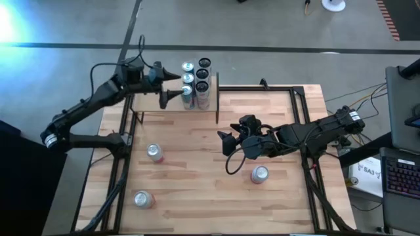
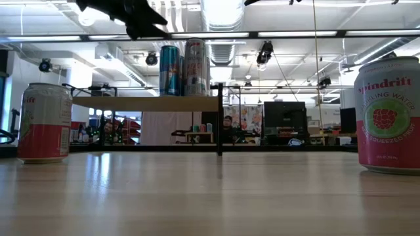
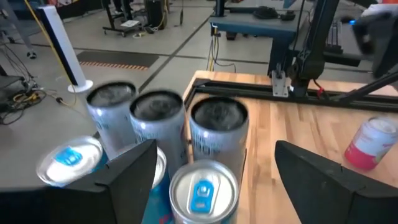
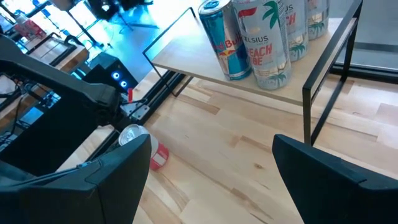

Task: Place canned beverage on shelf
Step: Put the right pink-white soda can on the shelf

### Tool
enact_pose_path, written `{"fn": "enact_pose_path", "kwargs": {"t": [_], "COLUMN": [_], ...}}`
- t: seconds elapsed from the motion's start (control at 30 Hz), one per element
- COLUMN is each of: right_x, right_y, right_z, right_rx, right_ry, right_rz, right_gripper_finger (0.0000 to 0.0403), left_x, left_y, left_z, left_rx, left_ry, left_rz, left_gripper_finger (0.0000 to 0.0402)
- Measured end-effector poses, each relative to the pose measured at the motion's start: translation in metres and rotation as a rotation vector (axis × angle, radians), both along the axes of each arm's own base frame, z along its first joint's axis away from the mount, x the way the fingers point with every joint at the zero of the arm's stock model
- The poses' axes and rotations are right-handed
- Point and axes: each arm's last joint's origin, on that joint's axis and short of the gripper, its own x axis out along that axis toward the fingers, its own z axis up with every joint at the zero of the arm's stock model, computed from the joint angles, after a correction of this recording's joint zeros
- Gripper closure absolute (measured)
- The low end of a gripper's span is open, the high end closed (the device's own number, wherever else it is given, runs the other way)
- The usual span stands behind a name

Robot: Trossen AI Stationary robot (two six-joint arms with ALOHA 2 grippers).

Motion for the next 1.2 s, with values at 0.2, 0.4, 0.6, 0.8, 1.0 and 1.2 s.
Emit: {"fn": "enact_pose_path", "kwargs": {"t": [0.2, 0.4, 0.6, 0.8, 1.0, 1.2], "right_x": [0.001, 0.000, -0.004, 0.007, 0.032, 0.053], "right_y": [0.001, 0.004, 0.010, 0.019, 0.012, -0.010], "right_z": [-0.001, -0.005, -0.029, -0.057, -0.070, -0.068], "right_rx": [0.021, 0.072, 0.164, 0.205, 0.123, 0.197], "right_ry": [0.011, 0.075, 0.250, 0.355, 0.364, 0.354], "right_rz": [0.033, 0.147, 0.211, 0.263, 0.321, 0.366], "right_gripper_finger": [0.0077, 0.0077, 0.0077, 0.0077, 0.0077, 0.0080], "left_x": [-0.010, -0.022, -0.041, -0.054, -0.056, -0.042], "left_y": [-0.009, -0.020, -0.045, -0.072, -0.078, -0.070], "left_z": [0.035, 0.052, 0.039, 0.004, -0.026, -0.035], "left_rx": [-0.017, -0.145, -0.241, -0.382, -0.405, -0.543], "left_ry": [0.007, 0.015, -0.027, -0.157, -0.225, -0.351], "left_rz": [0.000, 0.020, -0.005, -0.029, 0.017, 0.022], "left_gripper_finger": [0.0105, 0.0107, 0.0119, 0.0130, 0.0132, 0.0132]}}
